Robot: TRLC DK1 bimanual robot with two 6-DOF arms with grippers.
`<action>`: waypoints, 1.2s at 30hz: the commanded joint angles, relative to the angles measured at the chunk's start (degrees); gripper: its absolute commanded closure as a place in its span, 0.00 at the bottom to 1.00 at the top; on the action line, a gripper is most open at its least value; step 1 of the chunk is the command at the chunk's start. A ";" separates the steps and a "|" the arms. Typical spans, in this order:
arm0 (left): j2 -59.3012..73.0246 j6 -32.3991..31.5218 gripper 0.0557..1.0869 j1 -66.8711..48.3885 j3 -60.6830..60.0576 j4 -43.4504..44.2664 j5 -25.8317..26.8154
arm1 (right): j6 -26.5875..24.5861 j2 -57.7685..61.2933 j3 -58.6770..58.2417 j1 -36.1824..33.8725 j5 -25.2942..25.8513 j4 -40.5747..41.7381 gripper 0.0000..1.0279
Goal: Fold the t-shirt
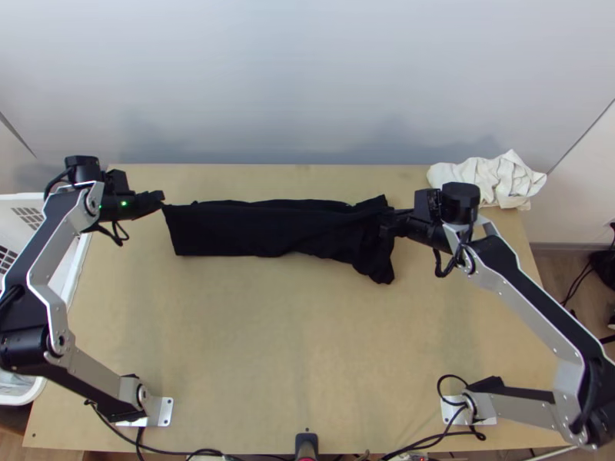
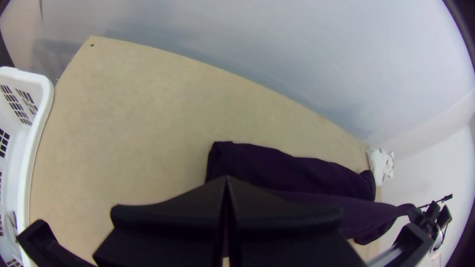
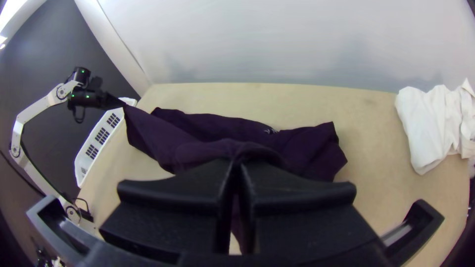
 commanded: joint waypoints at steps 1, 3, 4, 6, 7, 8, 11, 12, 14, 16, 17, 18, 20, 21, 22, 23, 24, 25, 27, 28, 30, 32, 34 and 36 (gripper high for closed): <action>5.56 -0.07 0.96 -1.70 3.07 2.23 -2.56 | -2.93 5.74 -1.57 -2.79 0.06 4.11 0.97; 7.40 -0.07 0.96 -2.58 4.47 2.58 -3.26 | -3.54 7.33 -1.83 -3.32 0.24 5.34 0.97; 8.46 0.01 0.96 -3.11 5.26 2.67 -3.79 | -3.54 8.21 -1.83 -3.58 0.32 5.86 0.97; 11.10 0.10 0.96 -3.99 6.93 2.67 -4.58 | -3.98 9.79 -1.92 -3.58 0.76 6.74 0.97; 12.24 0.10 0.96 -4.52 7.81 2.67 -5.37 | -4.07 10.49 -2.18 -3.58 0.94 7.80 0.97; 13.47 0.10 0.96 -4.96 8.69 2.67 -5.64 | -4.16 11.19 -2.36 -3.58 1.38 9.03 0.97; 16.28 0.10 0.96 -6.19 10.54 3.37 -6.43 | -4.77 13.65 -2.80 -3.58 2.26 12.72 0.97; 17.25 0.10 0.96 -6.45 11.07 3.37 -6.78 | -4.95 14.53 -2.80 -3.67 2.61 13.77 0.97; 18.92 0.10 0.96 -6.80 12.12 3.55 -7.22 | -5.48 16.47 -2.36 -3.76 3.49 15.27 0.97; 20.50 0.01 0.96 -7.07 13.09 3.64 -7.31 | -6.18 18.58 -1.39 -3.85 4.28 15.71 0.97; 21.29 -0.07 0.96 -7.15 13.53 3.64 -7.40 | -6.36 19.63 -0.86 -3.85 4.72 15.97 0.97; 21.82 -0.07 0.96 -7.15 13.88 3.64 -7.48 | -6.44 20.69 -0.42 -3.93 4.81 16.15 0.97; 22.61 -0.16 0.96 -7.33 14.49 3.64 -7.92 | -6.71 22.18 0.02 -3.93 5.25 16.85 0.97; 23.05 -0.16 0.96 -7.33 14.67 3.73 -8.01 | -6.71 22.97 0.46 -3.93 5.33 16.94 0.97; 23.40 -0.16 0.96 -7.33 14.84 3.81 -8.10 | -6.62 23.50 0.72 -3.93 5.42 17.03 0.97; 23.66 -0.16 0.96 -7.33 14.84 4.34 -8.10 | -6.62 23.94 0.89 -3.85 5.69 17.03 0.97; 23.93 -0.16 0.96 -7.33 14.84 4.69 -8.10 | -6.62 24.47 1.16 -3.93 5.86 17.11 0.97; 24.19 -0.25 0.96 -7.33 15.02 4.69 -8.10 | -6.62 24.90 1.33 -3.85 6.04 17.20 0.97; 24.72 -0.34 0.76 -7.33 15.28 4.52 -8.10 | -7.32 25.70 1.51 -3.85 6.04 17.20 0.97; 24.81 -0.43 0.52 -7.33 15.37 4.34 -8.10 | -7.41 25.96 1.60 -3.85 6.04 17.20 0.97; 24.19 -0.43 0.03 -7.42 15.28 3.29 -8.10 | -7.24 25.43 1.33 -3.85 6.04 17.11 0.63; 22.52 -0.69 0.04 -7.07 14.93 3.29 -8.10 | -5.21 23.41 0.72 -4.02 6.30 17.11 0.18; 20.68 -0.95 0.04 -6.54 14.84 2.41 -8.10 | -4.25 20.60 0.72 -4.11 6.30 15.36 0.03; 18.39 -0.86 0.04 -6.01 14.40 1.18 -7.92 | -3.72 16.56 0.46 -4.02 6.30 12.02 0.03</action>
